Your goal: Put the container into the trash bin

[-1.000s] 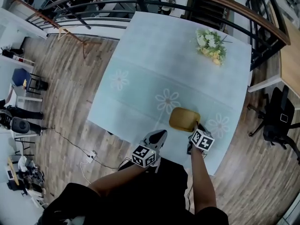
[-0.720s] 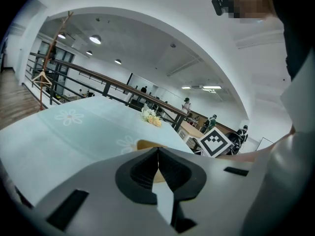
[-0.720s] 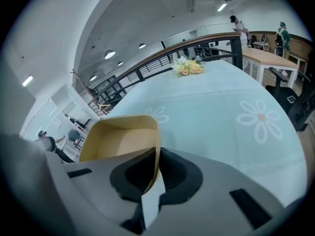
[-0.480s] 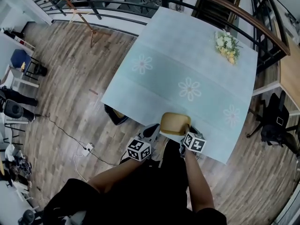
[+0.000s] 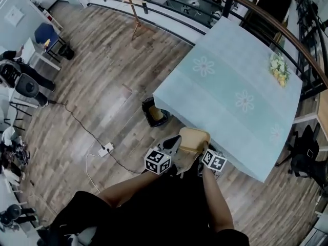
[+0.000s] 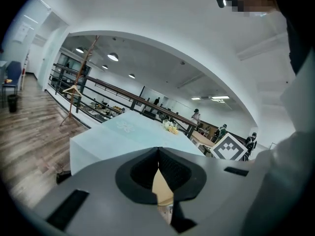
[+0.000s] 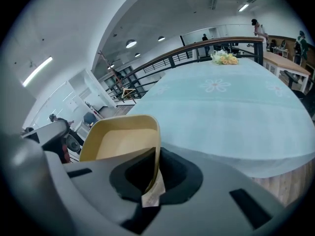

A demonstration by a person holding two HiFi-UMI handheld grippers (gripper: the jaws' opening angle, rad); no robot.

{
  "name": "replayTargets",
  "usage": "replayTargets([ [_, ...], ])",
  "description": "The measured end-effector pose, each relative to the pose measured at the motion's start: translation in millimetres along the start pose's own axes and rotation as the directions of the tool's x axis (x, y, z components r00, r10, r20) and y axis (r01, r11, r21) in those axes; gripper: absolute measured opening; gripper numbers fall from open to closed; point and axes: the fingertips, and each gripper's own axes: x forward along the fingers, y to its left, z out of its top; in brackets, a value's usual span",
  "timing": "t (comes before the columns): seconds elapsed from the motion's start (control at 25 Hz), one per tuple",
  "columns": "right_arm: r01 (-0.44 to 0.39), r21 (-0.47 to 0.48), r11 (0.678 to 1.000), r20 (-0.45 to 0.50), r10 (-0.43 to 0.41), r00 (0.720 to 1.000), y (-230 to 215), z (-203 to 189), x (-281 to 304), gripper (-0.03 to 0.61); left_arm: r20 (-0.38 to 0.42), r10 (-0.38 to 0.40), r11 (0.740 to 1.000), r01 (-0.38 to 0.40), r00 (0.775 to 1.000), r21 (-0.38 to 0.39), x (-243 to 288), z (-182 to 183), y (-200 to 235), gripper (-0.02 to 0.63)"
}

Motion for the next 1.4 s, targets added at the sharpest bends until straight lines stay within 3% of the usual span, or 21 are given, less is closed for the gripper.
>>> replayTargets([
  [0.28,-0.081,-0.083,0.993,-0.057,0.076,0.995,95.8,-19.2,16.1,0.04,0.09,0.106,0.992,-0.099,0.99,-0.075,-77.8,9.2,55.2,0.014],
  [0.52,-0.146,-0.177,0.973,-0.12,0.126,0.985,158.2,-18.4,43.1,0.04,0.17,0.222,0.969,-0.199,0.96,-0.145,-117.8,13.4,98.2,0.015],
  [0.72,-0.246,-0.191,0.95,-0.188,0.211,0.959,199.1,-22.6,72.3,0.04,0.163,0.312,0.94,-0.279,0.936,-0.198,-140.4,3.8,136.0,0.015],
  [0.92,-0.284,-0.211,0.935,-0.256,0.227,0.94,225.9,-26.7,108.8,0.04,0.128,0.384,0.91,-0.351,0.914,-0.223,-151.0,4.2,185.9,0.014],
  [1.0,-0.285,-0.192,0.939,-0.28,0.226,0.933,233.3,-26.9,124.2,0.04,0.112,0.391,0.903,-0.358,0.913,-0.237,-149.8,7.2,204.7,0.014],
  [1.2,-0.275,-0.18,0.945,-0.299,0.213,0.93,252.4,-0.3,162.5,0.04,0.095,0.355,0.925,-0.334,0.93,-0.182,-127.3,47.7,249.6,0.015],
  [1.4,-0.296,-0.265,0.918,-0.282,0.22,0.934,275.5,33.4,185.7,0.04,0.094,0.366,0.925,-0.35,0.926,-0.152,-117.1,91.5,296.3,0.014],
])
